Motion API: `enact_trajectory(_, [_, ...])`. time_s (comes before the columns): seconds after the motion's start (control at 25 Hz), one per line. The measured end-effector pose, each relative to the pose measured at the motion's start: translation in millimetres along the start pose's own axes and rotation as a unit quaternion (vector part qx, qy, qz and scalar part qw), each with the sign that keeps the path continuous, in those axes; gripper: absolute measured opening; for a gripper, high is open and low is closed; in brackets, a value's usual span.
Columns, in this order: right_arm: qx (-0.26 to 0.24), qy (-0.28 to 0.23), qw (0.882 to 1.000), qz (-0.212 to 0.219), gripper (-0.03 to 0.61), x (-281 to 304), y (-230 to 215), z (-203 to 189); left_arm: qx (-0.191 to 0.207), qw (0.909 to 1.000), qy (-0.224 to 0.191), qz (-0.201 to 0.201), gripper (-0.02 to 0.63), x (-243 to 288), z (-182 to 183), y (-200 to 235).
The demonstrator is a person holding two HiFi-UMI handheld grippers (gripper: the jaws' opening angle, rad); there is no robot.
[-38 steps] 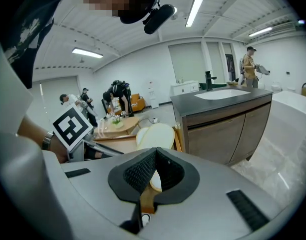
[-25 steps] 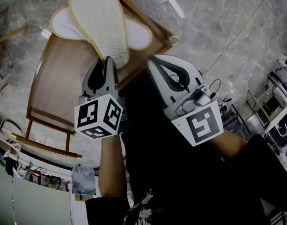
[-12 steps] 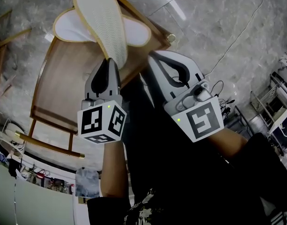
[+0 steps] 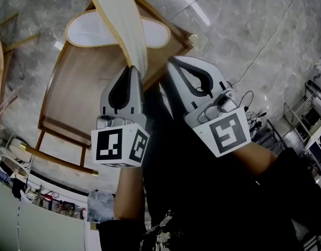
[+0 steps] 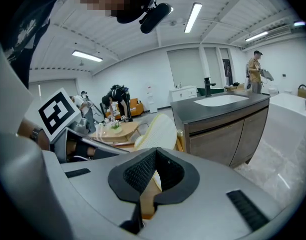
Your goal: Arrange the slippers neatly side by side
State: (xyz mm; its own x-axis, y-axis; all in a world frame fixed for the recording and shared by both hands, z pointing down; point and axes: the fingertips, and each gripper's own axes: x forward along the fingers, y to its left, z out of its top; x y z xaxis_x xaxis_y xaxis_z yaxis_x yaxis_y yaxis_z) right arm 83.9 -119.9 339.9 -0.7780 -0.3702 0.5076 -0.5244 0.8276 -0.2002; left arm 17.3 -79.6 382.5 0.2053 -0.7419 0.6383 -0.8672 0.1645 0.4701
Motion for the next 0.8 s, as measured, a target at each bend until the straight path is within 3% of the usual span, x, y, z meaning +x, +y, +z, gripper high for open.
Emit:
enact_trajectory(0.4, [-0.013,-0.015,1.000,-0.010,-0.002,-7,4,10,0.001,0.9992,-0.034,-0.020,0.020,-25,13,-19])
enact_trajectory(0.8, [-0.020,-0.023,0.999,0.030,-0.002,6,50,14,-0.013,0.9979,-0.062,0.012,0.020,-75,15,9])
